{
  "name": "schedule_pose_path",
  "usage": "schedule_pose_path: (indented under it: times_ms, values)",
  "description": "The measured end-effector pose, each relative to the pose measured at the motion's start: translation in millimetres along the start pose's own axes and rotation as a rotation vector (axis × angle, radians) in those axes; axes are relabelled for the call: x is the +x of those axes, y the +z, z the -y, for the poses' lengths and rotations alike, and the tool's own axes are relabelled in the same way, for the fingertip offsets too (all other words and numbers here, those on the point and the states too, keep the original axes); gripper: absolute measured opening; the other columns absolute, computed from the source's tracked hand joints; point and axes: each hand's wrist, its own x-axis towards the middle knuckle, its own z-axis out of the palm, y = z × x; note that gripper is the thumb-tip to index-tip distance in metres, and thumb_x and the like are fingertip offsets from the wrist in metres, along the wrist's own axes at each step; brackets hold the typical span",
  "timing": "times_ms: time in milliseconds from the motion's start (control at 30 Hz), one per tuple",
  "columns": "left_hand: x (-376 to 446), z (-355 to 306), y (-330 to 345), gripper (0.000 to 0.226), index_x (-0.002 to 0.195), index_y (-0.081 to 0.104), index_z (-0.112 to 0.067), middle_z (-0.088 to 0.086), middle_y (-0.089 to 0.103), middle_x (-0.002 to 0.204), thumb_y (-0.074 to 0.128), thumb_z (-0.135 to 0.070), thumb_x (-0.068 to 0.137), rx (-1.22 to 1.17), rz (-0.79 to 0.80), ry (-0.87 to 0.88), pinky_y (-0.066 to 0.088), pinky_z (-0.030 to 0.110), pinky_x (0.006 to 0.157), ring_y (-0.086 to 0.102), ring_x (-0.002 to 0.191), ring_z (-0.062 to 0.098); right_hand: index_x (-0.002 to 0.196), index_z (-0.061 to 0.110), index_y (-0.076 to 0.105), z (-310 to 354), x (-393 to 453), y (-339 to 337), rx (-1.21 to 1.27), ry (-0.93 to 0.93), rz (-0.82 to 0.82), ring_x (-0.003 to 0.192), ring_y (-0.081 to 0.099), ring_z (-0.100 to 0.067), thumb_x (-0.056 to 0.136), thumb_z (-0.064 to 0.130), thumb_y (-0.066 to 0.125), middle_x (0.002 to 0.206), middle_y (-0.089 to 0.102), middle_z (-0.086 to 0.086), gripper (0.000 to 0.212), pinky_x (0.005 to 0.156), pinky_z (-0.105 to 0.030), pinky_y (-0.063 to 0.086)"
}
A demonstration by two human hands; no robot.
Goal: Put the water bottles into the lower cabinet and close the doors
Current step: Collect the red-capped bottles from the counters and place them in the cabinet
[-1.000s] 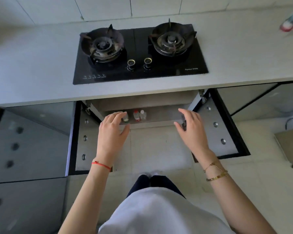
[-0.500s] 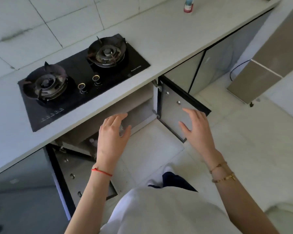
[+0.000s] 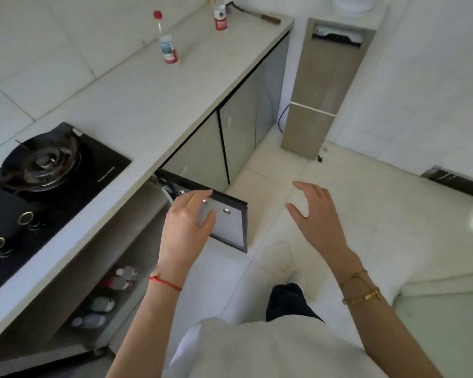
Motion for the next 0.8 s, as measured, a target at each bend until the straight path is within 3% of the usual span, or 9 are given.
schedule_pose_path:
  times_ms: [133, 233, 333, 400, 567, 800]
  values:
    - [59, -45, 46, 0.036, 0.122, 0.064, -0.01, 0.008, 0.067, 0.117, 0.069, -0.012, 0.086, -0.028, -0.048, 0.016, 0.051, 0.038, 0.095, 0.061, 0.111, 0.027, 0.133, 0.018, 0.049, -49, 55, -47, -0.026, -0.013, -0.001, 0.12, 0.046, -0.022, 0.091, 0.027, 0.061, 0.128, 0.057, -0.002, 0.045, 0.102, -0.039, 0.041]
    - [97, -76, 79, 0.035, 0.12, 0.064, -0.009, 0.008, 0.067, 0.114, 0.069, -0.011, 0.086, -0.036, -0.08, -0.001, 0.04, 0.027, 0.102, 0.063, 0.107, 0.029, 0.132, 0.017, 0.05, -81, 101, -76, -0.054, -0.038, -0.004, 0.12, 0.047, -0.021, 0.091, 0.027, 0.062, 0.128, 0.057, -0.001, 0.044, 0.103, -0.04, 0.041]
    - [134, -101, 105, 0.035, 0.12, 0.064, -0.012, 0.007, 0.067, 0.115, 0.07, -0.012, 0.086, -0.054, -0.091, -0.056, 0.05, 0.043, 0.095, 0.062, 0.109, 0.029, 0.132, 0.017, 0.05, -107, 147, -97, -0.053, -0.039, -0.001, 0.12, 0.046, -0.024, 0.091, 0.028, 0.062, 0.127, 0.057, -0.002, 0.044, 0.104, -0.041, 0.04]
    - [158, -114, 117, 0.036, 0.121, 0.063, -0.012, 0.006, 0.067, 0.115, 0.069, -0.014, 0.086, -0.058, -0.096, -0.057, 0.052, 0.046, 0.091, 0.061, 0.109, 0.027, 0.132, 0.017, 0.051, -120, 176, -107, -0.035, -0.039, 0.004, 0.12, 0.046, -0.025, 0.091, 0.028, 0.062, 0.125, 0.058, -0.003, 0.044, 0.104, -0.039, 0.039]
    - [215, -131, 141, 0.038, 0.125, 0.061, -0.014, 0.004, 0.064, 0.121, 0.067, -0.018, 0.088, -0.046, -0.097, -0.101, 0.051, 0.046, 0.095, 0.057, 0.116, 0.023, 0.133, 0.017, 0.05, -145, 248, -113, -0.02, -0.072, 0.027, 0.111, 0.048, -0.021, 0.092, 0.028, 0.061, 0.12, 0.058, -0.002, 0.045, 0.098, -0.039, 0.043]
    - [323, -121, 175, 0.037, 0.125, 0.061, -0.014, 0.004, 0.064, 0.122, 0.066, -0.018, 0.089, -0.038, -0.123, -0.119, 0.053, 0.046, 0.093, 0.058, 0.114, 0.025, 0.135, 0.015, 0.048, -176, 368, -91, -0.013, -0.11, 0.052, 0.122, 0.045, -0.018, 0.092, 0.029, 0.061, 0.131, 0.055, -0.001, 0.047, 0.103, -0.037, 0.043]
